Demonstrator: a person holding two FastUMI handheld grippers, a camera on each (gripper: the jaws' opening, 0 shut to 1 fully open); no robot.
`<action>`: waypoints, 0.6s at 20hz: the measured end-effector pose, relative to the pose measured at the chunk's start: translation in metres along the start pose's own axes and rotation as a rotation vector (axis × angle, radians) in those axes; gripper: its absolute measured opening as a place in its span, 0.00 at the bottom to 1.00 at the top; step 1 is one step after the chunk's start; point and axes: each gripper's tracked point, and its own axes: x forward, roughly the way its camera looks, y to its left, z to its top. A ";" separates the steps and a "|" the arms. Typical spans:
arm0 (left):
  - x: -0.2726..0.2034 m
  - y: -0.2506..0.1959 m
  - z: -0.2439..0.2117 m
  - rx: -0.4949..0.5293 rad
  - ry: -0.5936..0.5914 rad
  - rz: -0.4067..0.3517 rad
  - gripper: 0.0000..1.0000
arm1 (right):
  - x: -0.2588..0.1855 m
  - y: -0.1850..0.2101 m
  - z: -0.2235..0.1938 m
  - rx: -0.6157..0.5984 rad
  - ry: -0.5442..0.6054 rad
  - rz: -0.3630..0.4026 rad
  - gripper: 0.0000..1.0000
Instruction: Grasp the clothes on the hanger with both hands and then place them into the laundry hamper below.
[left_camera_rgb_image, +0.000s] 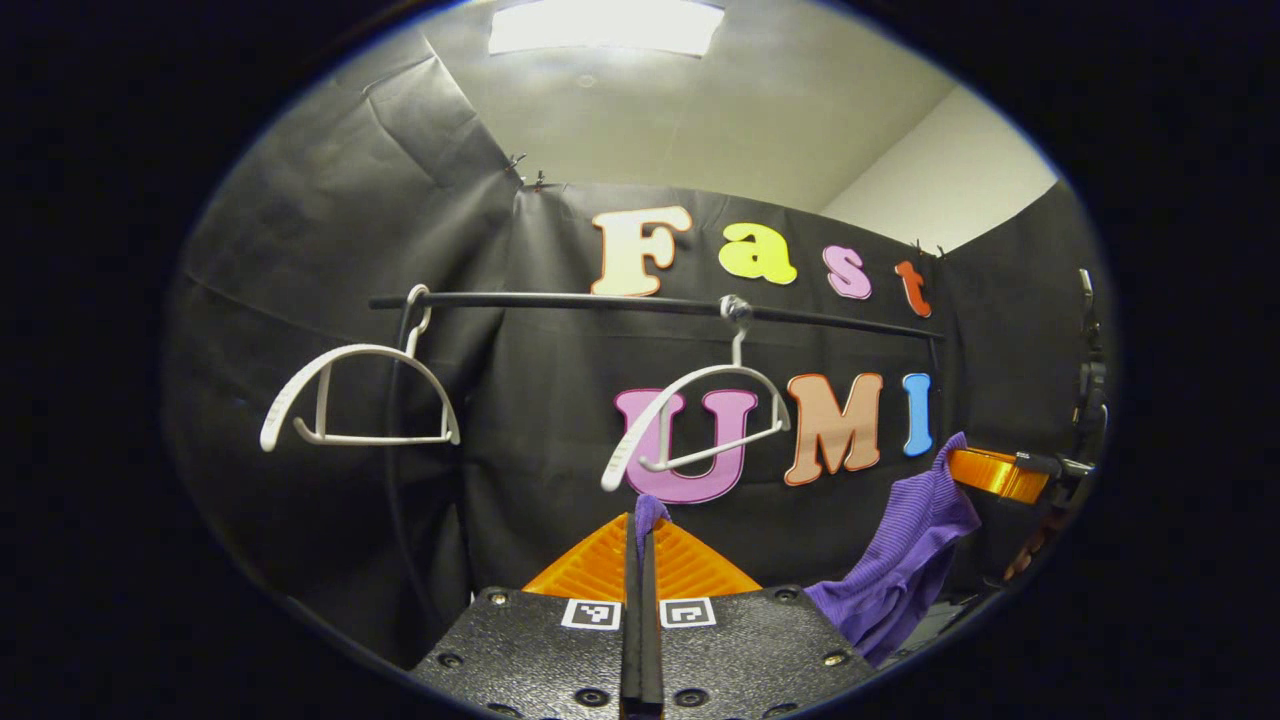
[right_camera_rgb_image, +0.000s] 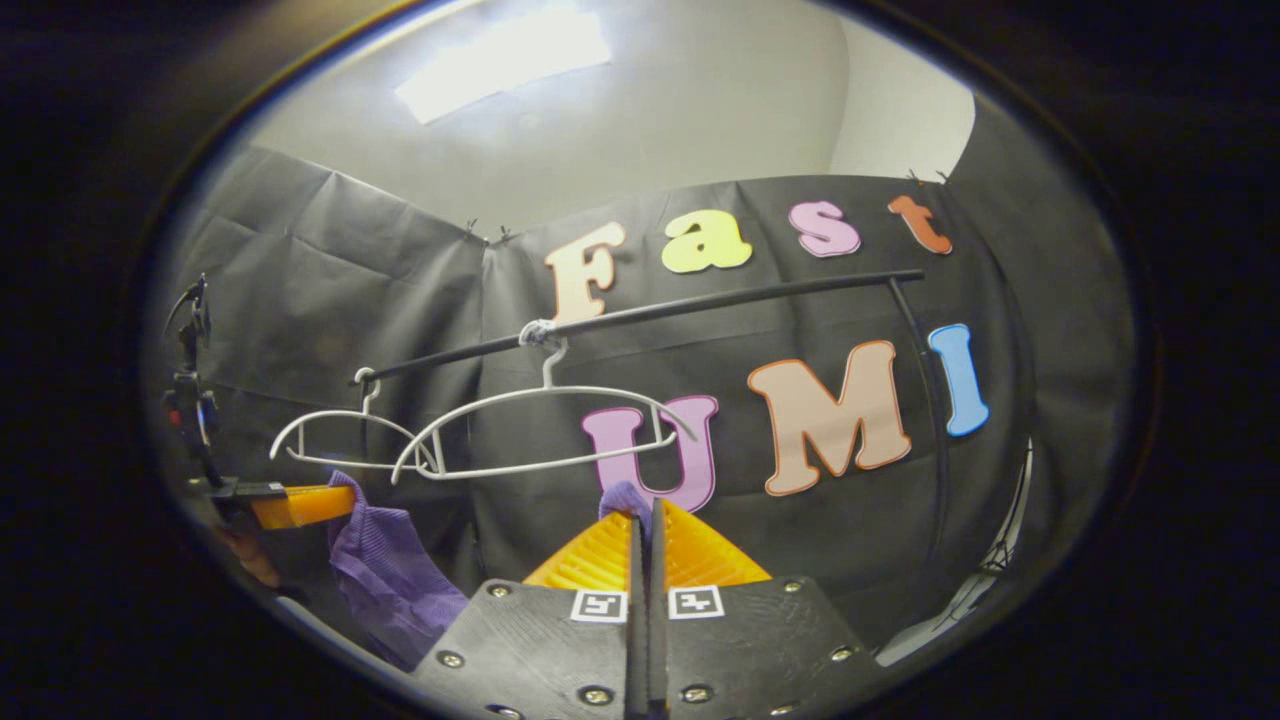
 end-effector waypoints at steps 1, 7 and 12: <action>0.000 -0.007 0.004 0.000 -0.010 -0.009 0.00 | -0.003 0.003 0.003 0.004 -0.001 0.012 0.00; 0.005 -0.057 0.020 0.031 -0.052 -0.099 0.00 | -0.013 0.014 0.006 0.031 0.001 0.053 0.01; 0.021 -0.092 0.021 0.037 -0.078 -0.142 0.00 | -0.012 0.020 0.008 0.069 -0.010 0.061 0.01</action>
